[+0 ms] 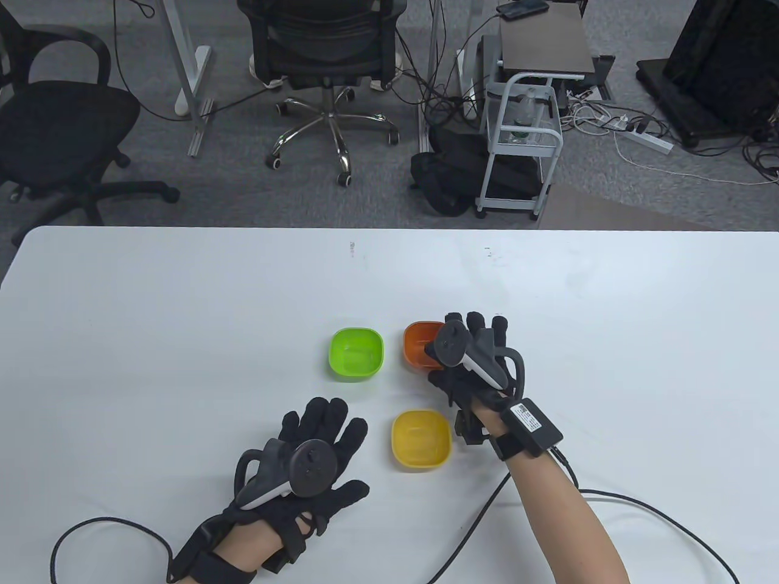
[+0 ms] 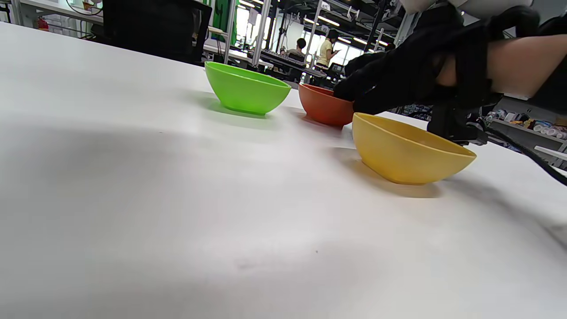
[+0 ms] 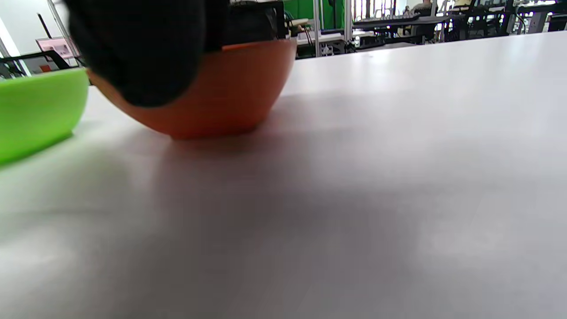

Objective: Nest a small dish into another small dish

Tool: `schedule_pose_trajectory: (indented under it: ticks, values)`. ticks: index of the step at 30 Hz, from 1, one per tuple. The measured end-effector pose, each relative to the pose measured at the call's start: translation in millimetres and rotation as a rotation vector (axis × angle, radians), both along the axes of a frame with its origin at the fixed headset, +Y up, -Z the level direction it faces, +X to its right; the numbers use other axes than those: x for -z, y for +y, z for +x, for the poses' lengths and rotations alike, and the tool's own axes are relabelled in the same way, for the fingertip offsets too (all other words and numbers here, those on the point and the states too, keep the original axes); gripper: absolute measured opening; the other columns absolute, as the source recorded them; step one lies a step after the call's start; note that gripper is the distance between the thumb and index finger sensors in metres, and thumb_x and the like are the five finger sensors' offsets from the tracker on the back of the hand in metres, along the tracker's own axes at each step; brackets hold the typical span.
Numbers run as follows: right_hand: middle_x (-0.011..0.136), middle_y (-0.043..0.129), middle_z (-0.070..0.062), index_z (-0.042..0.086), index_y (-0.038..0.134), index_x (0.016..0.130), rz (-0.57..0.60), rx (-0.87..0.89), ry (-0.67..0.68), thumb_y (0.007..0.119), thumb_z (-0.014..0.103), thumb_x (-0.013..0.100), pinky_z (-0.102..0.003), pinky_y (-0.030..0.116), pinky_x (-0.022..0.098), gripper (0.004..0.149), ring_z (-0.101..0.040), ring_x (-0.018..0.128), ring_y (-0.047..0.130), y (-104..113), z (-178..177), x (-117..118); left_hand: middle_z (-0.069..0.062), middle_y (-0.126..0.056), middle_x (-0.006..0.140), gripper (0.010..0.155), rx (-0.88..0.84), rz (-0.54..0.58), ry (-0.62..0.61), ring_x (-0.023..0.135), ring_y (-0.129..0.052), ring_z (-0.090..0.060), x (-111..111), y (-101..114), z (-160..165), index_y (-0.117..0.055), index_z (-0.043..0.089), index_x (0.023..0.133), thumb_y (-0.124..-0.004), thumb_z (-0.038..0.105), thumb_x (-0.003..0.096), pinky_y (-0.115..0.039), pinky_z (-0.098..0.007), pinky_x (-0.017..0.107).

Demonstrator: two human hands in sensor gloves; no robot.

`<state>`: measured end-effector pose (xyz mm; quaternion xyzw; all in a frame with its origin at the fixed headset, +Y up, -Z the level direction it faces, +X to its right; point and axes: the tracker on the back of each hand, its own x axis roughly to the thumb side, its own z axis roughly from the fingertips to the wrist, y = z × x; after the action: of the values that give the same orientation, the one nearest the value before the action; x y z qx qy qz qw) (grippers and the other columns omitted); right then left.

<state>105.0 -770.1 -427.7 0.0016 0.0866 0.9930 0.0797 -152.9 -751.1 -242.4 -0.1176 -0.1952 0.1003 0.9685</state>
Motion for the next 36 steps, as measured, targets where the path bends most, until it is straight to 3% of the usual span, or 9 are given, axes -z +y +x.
schedule_pose_trajectory:
  ticks: [3, 14, 20, 26, 29, 32, 36]
  values:
    - [0.11, 0.036, 0.01, 0.041, 0.085, 0.072, -0.021, 0.004, -0.013, 0.09, 0.041, 0.03, -0.059, -0.003, 0.072, 0.042, -0.031, 0.109, 0.022, -5, 2, 6, 0.02, 0.009, 0.11, 0.084, 0.001, -0.002, 0.0, 0.109, 0.008, -0.015, 1, 0, -1, 0.001, 0.062, 0.089, -0.054, 0.082, 0.0285, -0.008, -0.053, 0.078]
    - [0.11, 0.038, 0.008, 0.039, 0.088, 0.07, -0.037, -0.028, -0.001, 0.089, 0.039, 0.031, -0.059, -0.001, 0.073, 0.039, -0.031, 0.109, 0.023, -2, -5, 9, 0.02, 0.01, 0.11, 0.084, 0.002, -0.01, -0.001, 0.109, 0.008, -0.015, 2, -2, -1, 0.002, 0.062, 0.088, -0.054, 0.082, 0.0286, -0.008, -0.053, 0.078]
    - [0.109, 0.047, 0.008, 0.036, 0.091, 0.068, 0.053, -0.012, 0.034, 0.089, 0.037, 0.03, -0.058, 0.0, 0.075, 0.038, -0.03, 0.109, 0.03, 27, -1, 3, 0.02, 0.01, 0.11, 0.084, -0.009, -0.018, 0.005, 0.109, 0.008, -0.015, 2, -2, -2, 0.001, 0.062, 0.088, -0.054, 0.082, 0.0287, -0.008, -0.054, 0.078]
    - [0.108, 0.052, 0.004, 0.035, 0.092, 0.068, 0.183, 0.092, 0.166, 0.089, 0.038, 0.029, -0.062, 0.007, 0.074, 0.038, -0.034, 0.107, 0.037, 67, 7, -38, 0.02, 0.01, 0.11, 0.084, -0.019, -0.013, 0.007, 0.109, 0.008, -0.015, 2, -1, -3, 0.002, 0.062, 0.088, -0.054, 0.082, 0.0287, -0.008, -0.054, 0.078]
    - [0.107, 0.054, 0.003, 0.033, 0.093, 0.067, 0.259, 0.066, 0.236, 0.089, 0.039, 0.029, -0.063, 0.009, 0.073, 0.038, -0.035, 0.107, 0.038, 85, 12, -73, 0.02, 0.01, 0.11, 0.084, -0.017, -0.01, 0.007, 0.109, 0.008, -0.015, 2, -2, -3, 0.002, 0.062, 0.088, -0.054, 0.082, 0.0287, -0.008, -0.054, 0.078]
    - [0.106, 0.056, 0.002, 0.034, 0.093, 0.067, 0.322, 0.057, 0.303, 0.089, 0.041, 0.029, -0.064, 0.012, 0.072, 0.038, -0.036, 0.106, 0.042, 90, 14, -102, 0.02, 0.01, 0.11, 0.084, -0.02, -0.006, 0.007, 0.109, 0.008, -0.015, 2, -1, -3, 0.002, 0.062, 0.088, -0.054, 0.082, 0.0287, -0.008, -0.054, 0.078]
    - [0.106, 0.057, 0.002, 0.034, 0.093, 0.067, 0.353, 0.037, 0.364, 0.088, 0.042, 0.029, -0.065, 0.014, 0.072, 0.038, -0.037, 0.105, 0.044, 80, 11, -141, 0.02, 0.01, 0.11, 0.084, -0.021, 0.0, 0.009, 0.109, 0.008, -0.015, 1, -1, -2, 0.001, 0.062, 0.088, -0.054, 0.082, 0.0288, -0.008, -0.054, 0.078]
